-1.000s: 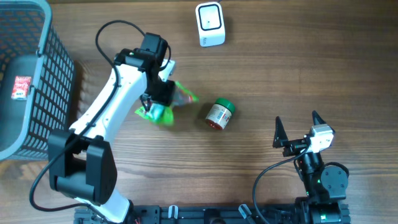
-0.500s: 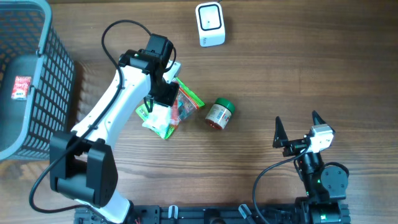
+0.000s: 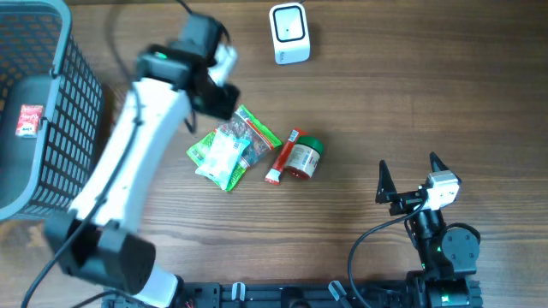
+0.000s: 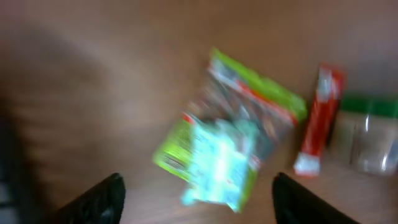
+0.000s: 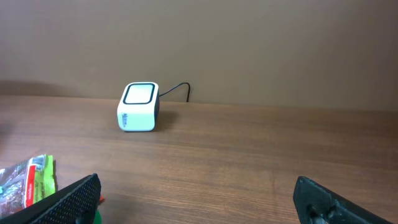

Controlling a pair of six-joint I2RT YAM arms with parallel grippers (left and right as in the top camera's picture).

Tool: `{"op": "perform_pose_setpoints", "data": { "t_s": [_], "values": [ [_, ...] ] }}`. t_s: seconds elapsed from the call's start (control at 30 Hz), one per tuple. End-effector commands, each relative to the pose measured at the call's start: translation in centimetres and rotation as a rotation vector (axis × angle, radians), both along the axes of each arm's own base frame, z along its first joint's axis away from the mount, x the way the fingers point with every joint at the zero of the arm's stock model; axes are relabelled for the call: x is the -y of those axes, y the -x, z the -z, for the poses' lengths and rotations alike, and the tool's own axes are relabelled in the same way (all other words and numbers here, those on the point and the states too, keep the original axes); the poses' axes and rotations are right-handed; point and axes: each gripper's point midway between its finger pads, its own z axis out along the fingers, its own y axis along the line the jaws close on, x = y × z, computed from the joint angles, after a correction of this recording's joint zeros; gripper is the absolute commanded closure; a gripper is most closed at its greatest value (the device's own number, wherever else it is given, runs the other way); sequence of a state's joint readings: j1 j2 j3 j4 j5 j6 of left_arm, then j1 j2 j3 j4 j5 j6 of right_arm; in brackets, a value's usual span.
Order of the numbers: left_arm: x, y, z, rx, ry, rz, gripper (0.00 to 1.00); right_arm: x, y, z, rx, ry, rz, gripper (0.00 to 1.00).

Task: Scan the item barcode
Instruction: 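Carry the packets out and drop them beside the jar, then reach into the basket and grasp the small red-white box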

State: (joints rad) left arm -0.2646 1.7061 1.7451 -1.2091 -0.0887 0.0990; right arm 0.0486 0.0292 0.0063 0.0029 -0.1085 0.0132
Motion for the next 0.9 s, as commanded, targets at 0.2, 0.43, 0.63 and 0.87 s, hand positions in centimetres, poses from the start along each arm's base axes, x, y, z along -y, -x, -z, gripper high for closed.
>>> {"op": "perform_pose_setpoints", "data": {
  "t_s": [0.2,0.43,0.63,0.87],
  "values": [
    [-21.7,-0.8,-15.1,0.433,-0.206,-0.45,0.03,0.1,0.0,0.0,0.003,0.006,0.002,0.0],
    [-32.9,2.1,-11.8,0.354,-0.153,-0.588,0.02,0.1,0.0,0.0,0.003,0.006,0.002,0.0],
    [-38.4,2.5,-5.3,0.248,-0.001,-0.613,0.02,0.1,0.0,0.0,0.003,0.006,0.002,0.0],
    [-41.3,0.3,3.1,0.122,0.041,-0.587,0.05,0.1,0.0,0.0,0.003,0.006,0.002,0.0]
  ]
}}
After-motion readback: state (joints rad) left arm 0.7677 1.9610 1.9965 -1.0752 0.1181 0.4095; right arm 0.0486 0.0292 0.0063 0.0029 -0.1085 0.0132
